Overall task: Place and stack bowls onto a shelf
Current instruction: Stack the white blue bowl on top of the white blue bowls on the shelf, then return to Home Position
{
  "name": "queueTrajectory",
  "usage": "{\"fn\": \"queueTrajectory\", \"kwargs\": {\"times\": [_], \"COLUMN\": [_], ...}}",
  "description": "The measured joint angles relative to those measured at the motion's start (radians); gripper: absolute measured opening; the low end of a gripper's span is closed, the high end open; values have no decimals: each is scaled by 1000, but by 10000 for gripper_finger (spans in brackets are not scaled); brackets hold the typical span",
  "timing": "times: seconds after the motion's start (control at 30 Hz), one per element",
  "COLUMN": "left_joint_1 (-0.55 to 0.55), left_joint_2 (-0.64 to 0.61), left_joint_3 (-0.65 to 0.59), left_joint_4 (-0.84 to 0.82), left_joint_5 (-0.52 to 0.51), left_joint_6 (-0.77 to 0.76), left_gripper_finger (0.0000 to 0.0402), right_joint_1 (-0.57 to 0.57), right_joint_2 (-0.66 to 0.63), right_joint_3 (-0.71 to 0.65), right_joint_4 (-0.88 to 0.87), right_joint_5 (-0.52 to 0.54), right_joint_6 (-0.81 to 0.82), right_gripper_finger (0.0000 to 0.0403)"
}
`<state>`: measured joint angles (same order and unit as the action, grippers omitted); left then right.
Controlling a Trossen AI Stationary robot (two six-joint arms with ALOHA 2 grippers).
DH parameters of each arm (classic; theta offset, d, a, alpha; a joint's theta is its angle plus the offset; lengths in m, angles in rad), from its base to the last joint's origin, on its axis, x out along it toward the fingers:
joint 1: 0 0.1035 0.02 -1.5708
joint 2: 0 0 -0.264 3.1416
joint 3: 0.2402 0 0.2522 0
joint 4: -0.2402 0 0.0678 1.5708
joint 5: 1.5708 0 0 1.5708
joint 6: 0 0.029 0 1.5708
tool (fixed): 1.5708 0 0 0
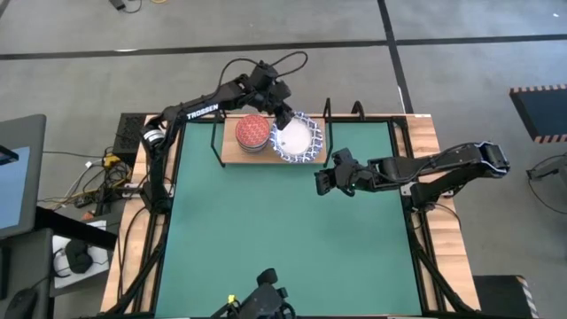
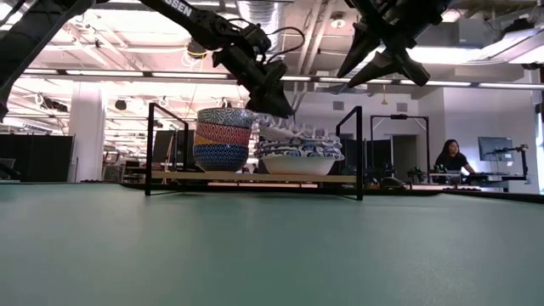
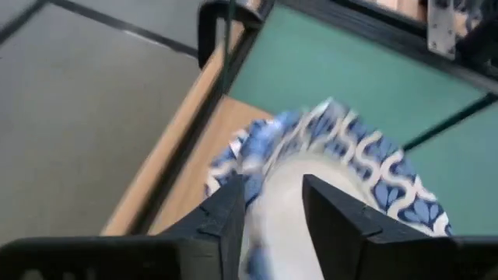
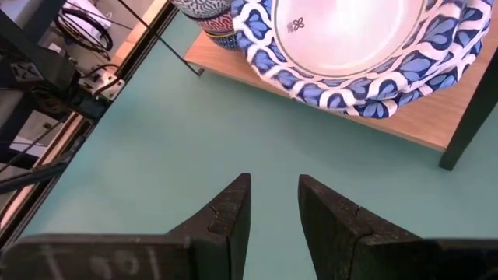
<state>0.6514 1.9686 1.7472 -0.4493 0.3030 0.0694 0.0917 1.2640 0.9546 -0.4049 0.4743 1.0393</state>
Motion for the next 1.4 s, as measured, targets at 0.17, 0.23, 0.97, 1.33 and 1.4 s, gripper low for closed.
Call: {"fn": "queueTrajectory", "kwargs": {"times": [0.17, 0.23, 0.97, 1.33, 1.4], "left_joint_1": [10, 10, -39, -114, -137], "left_joint_2": [0, 0, -219, -240, -249], "left_joint_3": [33, 33, 33, -23, -67], "left_joint_4": [-2, -5, 193, 211, 230], "left_joint_5": [-7, -41, 137, 134, 134], "left_joint_6": [-2, -3, -36, -86, -110], "left_gripper_finger": [123, 119, 4, 0, 0], "right_joint_1": [-5, -11, -23, 9, 13], "right_joint_2": [0, 0, -331, -491, -504], "right_joint_3": [0, 0, 1, -133, -187], "right_joint_4": [-7, -7, 317, 521, 590], "right_joint_5": [0, 0, 31, -86, -110], "right_joint_6": [-22, -23, -539, -782, -800], "right_gripper_finger": [136, 136, 136, 104, 94]}}
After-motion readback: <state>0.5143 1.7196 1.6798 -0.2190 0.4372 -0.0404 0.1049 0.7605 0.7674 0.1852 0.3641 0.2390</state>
